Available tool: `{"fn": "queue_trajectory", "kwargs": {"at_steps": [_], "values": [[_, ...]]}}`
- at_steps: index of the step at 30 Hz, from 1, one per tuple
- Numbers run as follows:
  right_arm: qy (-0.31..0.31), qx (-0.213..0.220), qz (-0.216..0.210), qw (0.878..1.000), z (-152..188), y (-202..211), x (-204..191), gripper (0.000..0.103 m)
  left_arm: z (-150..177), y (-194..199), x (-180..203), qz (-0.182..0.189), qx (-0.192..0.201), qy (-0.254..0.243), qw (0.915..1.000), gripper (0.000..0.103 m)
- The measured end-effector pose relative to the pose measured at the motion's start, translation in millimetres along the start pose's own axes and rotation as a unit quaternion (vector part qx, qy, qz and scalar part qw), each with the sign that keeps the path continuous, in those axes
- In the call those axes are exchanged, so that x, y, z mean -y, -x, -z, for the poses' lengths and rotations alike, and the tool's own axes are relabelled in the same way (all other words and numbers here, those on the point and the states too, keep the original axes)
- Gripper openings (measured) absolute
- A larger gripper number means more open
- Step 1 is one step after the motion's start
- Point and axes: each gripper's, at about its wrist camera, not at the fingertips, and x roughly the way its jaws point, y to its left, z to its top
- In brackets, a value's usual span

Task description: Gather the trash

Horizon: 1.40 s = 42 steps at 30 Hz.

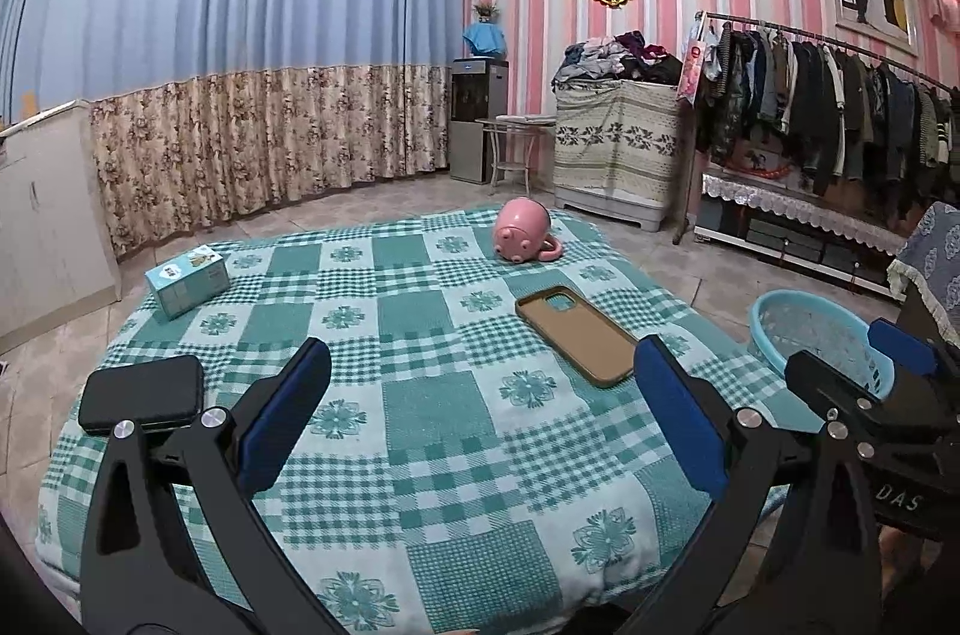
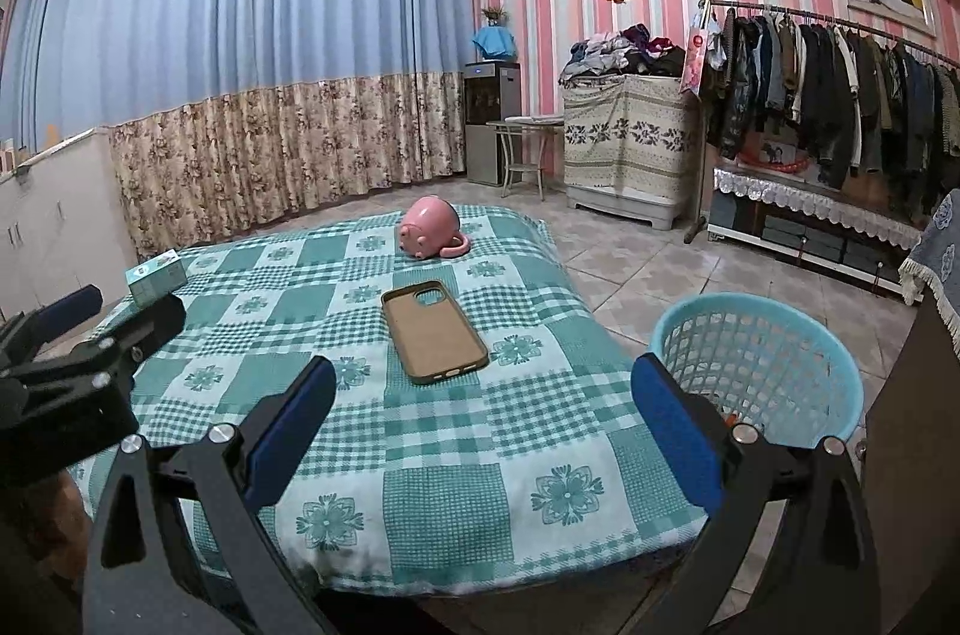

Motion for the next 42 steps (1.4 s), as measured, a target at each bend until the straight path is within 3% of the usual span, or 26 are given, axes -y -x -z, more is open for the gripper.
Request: {"fn": "queue_trajectory", "kwargs": {"at_steps": [16,42], "values": [[0.002,-0.004,0.014,1.0,-1,-1,3,0.097,4,-9,5,0.011,-0.011,-0.008,0.9999,0.098],[0.003,-0.01,0.012,1.0,2,-5,5,0.097,-2,-7,1,-0.011,-0.007,-0.015,0.9998,0.098]]}}
